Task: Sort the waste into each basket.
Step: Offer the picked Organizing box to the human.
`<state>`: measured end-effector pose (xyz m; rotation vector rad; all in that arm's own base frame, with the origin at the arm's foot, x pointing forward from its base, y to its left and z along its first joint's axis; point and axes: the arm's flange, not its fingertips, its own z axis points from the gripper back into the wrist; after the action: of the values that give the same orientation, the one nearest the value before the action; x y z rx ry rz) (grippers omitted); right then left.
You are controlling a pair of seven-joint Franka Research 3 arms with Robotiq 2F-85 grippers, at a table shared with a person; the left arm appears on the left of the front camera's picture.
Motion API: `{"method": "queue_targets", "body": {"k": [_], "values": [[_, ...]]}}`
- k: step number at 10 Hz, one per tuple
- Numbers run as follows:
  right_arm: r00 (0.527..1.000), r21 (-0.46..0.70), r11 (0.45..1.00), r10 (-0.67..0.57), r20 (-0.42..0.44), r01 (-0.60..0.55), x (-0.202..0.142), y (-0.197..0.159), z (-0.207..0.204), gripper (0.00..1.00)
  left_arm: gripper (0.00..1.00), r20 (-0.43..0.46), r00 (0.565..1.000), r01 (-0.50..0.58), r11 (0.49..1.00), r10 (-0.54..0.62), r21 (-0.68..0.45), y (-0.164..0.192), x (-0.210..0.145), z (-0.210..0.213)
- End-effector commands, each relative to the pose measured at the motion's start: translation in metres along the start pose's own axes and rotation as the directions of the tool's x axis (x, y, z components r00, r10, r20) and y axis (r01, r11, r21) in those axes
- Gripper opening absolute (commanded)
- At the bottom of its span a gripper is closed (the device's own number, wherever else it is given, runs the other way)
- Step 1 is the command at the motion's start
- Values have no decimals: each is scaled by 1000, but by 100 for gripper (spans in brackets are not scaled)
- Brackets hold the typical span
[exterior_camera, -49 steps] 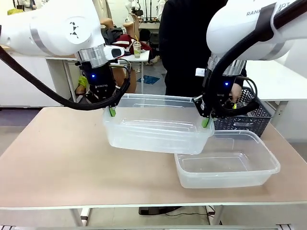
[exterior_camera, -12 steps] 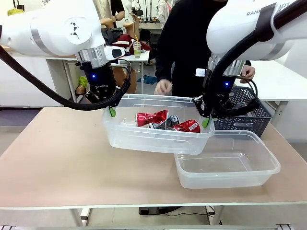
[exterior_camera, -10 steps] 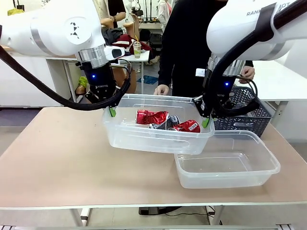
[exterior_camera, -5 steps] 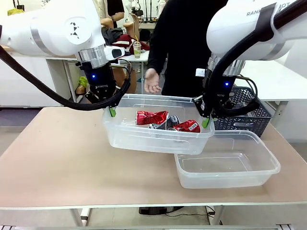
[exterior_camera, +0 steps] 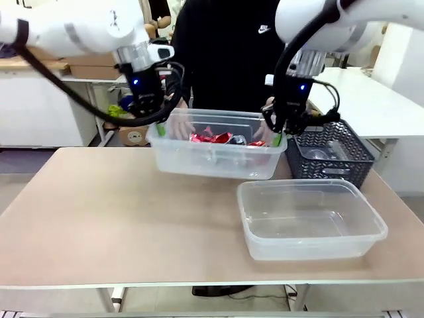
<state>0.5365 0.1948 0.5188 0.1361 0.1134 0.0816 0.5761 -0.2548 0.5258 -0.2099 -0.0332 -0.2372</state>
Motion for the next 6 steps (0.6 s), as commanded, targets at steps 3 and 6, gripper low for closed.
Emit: {"method": "queue_targets", "body": {"k": [3,6], "values": [[992,14,997,76,-96,-75,64,10,17,5,6,-103,994,42,998,-46,-45,1,54,-4],[990,50,998,56,-129,-50,66,0,3,5,6,-91,996,3,1000,-5,-26,14,48,-13]]}}
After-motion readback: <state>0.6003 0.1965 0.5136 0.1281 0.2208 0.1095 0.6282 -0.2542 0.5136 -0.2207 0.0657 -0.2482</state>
